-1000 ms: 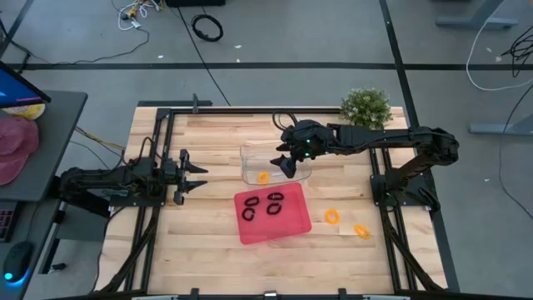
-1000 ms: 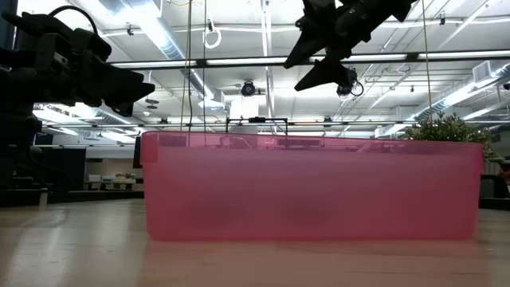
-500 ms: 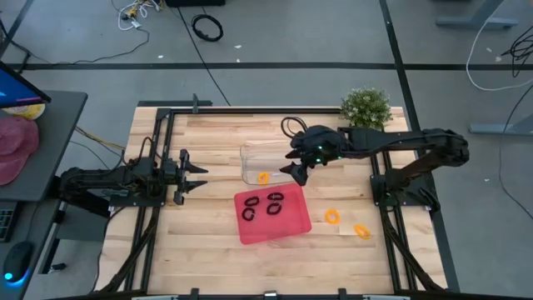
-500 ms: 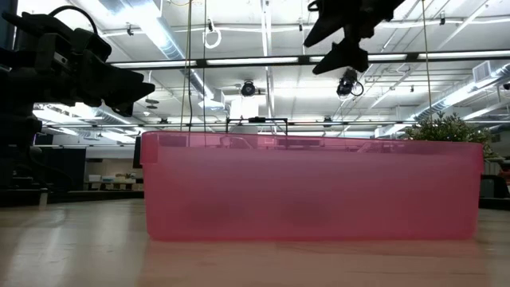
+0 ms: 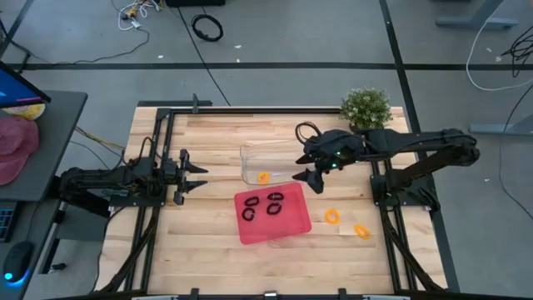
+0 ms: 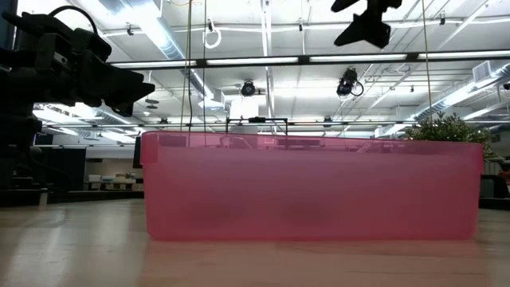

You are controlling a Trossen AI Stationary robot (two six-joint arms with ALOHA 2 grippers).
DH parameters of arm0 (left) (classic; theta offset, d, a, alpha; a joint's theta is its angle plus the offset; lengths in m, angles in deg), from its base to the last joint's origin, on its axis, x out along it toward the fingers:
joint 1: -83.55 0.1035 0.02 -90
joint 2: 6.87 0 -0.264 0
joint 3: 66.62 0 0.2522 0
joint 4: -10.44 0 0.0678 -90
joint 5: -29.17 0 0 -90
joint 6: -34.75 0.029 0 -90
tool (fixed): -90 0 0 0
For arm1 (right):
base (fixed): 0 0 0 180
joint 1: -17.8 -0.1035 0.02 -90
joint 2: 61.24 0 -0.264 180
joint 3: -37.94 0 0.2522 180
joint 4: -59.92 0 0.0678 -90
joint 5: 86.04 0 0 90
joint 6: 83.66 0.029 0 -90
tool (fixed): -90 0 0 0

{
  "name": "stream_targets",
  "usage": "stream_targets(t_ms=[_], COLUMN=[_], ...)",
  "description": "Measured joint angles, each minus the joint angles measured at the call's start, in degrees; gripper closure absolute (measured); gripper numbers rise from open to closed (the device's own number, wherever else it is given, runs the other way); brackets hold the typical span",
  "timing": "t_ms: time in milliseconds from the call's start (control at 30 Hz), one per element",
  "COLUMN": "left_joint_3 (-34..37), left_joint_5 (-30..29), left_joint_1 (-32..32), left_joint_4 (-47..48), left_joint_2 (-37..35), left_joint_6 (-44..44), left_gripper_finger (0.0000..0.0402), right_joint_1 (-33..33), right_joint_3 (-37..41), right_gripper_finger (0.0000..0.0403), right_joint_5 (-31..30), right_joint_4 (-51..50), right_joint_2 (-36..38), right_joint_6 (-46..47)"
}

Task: Sort spring keychains
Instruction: Put the bottom yellow spring keychain into the transparent bin

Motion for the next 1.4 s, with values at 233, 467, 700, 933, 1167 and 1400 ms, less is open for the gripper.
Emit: stream_targets(t_ms=[233,467,700,933,1167,1400], left_joint_3=[0.0,0.0,0.0,0.0,0.02,0.02], left_joint_5=[-0.01,0.0,0.0,0.0,0.0,0.0], left_joint_1=[-0.02,-0.02,-0.02,-0.02,-0.02,-0.02], left_joint_4=[0.01,0.0,0.0,0.0,0.0,0.0], left_joint_2=[0.0,0.0,0.0,0.0,0.0,0.0], left_joint_6=[0.0,0.0,0.0,0.0,0.0,0.0], left_gripper_finger=[0.0229,0.0229,0.0229,0.0229,0.0229,0.0229], right_joint_1=[-5.37,-8.84,-11.79,-14.84,-17.48,-20.22], right_joint_3=[-10.53,-14.61,-14.63,-14.66,-14.66,-14.66], right_gripper_finger=[0.0119,0.0119,0.0119,0.012,0.0136,0.0151], right_joint_5=[-9.77,-12.1,-12.18,-12.18,-12.14,-11.95], right_joint_4=[-12.58,-21.81,-29.04,-36.14,-43.74,-44.03], right_joint_2=[-0.44,-0.59,-0.59,-0.61,-0.66,-0.66], right_joint_6=[0.4,5.64,10.91,16.33,22.73,25.74])
